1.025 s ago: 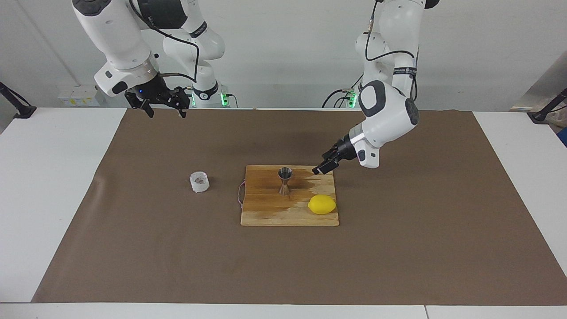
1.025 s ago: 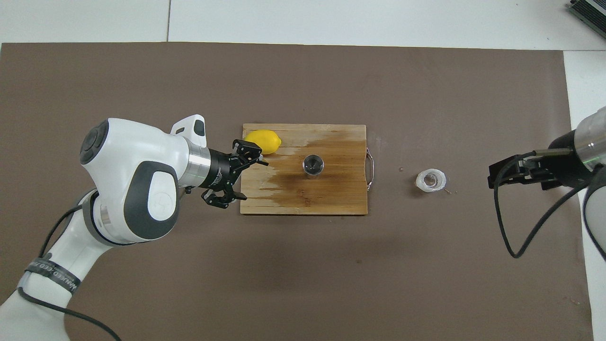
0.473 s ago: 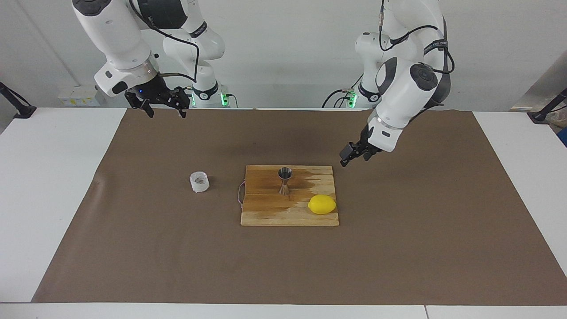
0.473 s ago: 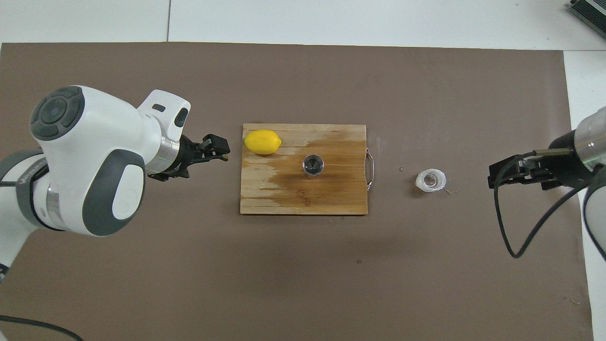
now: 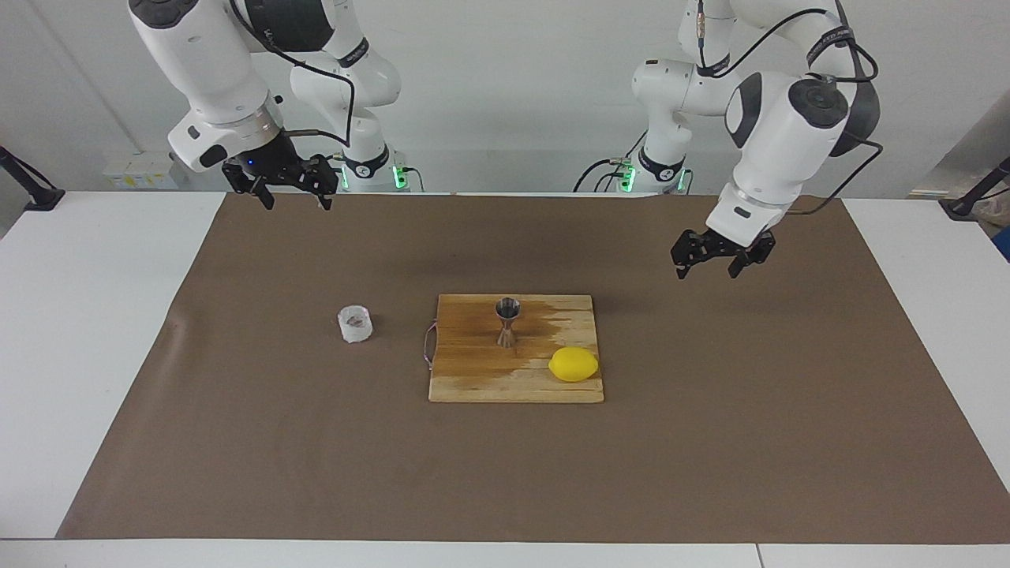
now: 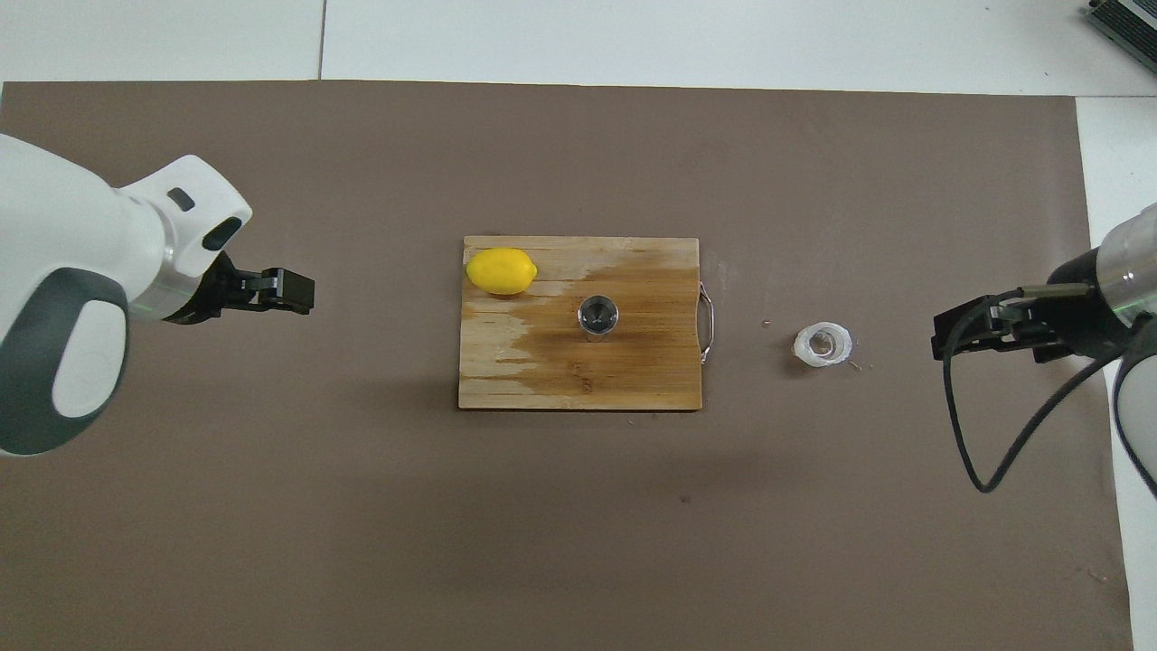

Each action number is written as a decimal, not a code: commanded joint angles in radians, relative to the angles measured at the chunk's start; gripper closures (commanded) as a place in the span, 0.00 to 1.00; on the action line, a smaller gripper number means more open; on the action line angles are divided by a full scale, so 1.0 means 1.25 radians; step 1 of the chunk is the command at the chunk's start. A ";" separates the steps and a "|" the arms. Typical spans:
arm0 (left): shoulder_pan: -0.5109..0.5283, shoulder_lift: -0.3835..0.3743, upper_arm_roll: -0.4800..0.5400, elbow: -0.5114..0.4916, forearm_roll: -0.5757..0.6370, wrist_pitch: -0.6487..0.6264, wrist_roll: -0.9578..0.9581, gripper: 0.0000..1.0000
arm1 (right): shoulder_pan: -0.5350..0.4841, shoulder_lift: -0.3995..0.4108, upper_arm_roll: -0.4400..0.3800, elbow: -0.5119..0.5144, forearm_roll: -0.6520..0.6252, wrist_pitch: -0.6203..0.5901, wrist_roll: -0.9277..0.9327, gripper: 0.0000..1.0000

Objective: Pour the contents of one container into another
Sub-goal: 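Withdraw the left gripper back toward its rest position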

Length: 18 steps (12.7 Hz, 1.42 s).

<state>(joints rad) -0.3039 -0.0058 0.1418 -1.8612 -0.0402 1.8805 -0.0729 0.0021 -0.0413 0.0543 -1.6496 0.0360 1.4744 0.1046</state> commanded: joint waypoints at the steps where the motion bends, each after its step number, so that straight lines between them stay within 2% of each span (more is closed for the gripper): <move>1: 0.092 -0.024 -0.004 0.000 0.016 -0.024 0.157 0.00 | -0.008 -0.005 0.004 0.000 0.002 0.002 0.014 0.00; 3: 0.133 -0.010 -0.005 0.048 0.031 -0.032 0.204 0.00 | -0.008 -0.005 0.004 0.000 0.002 0.002 0.014 0.00; 6: 0.134 0.041 -0.005 0.199 0.060 -0.120 0.206 0.00 | -0.008 -0.005 0.004 0.000 0.002 0.002 0.014 0.00; 7: 0.134 0.047 -0.007 0.225 0.059 -0.138 0.204 0.00 | -0.008 -0.006 0.004 0.000 0.002 -0.007 0.014 0.00; 11: 0.124 0.034 -0.010 0.236 0.051 -0.174 0.192 0.00 | -0.009 -0.007 0.006 -0.002 0.002 -0.011 0.005 0.00; 13: 0.127 0.029 -0.008 0.236 0.047 -0.174 0.188 0.00 | -0.007 -0.023 0.006 -0.040 0.002 0.008 -0.120 0.00; 15: 0.124 0.010 -0.009 0.226 0.047 -0.185 0.186 0.00 | -0.008 -0.032 0.006 -0.069 0.003 0.074 -0.256 0.00; 18: 0.131 -0.006 -0.031 0.202 0.048 -0.197 0.134 0.00 | -0.058 -0.041 0.004 -0.106 0.026 0.092 -0.583 0.00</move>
<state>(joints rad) -0.1392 0.0088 0.1204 -1.5905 0.0130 1.6506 0.1495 -0.0165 -0.0510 0.0547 -1.7098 0.0385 1.5477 -0.4011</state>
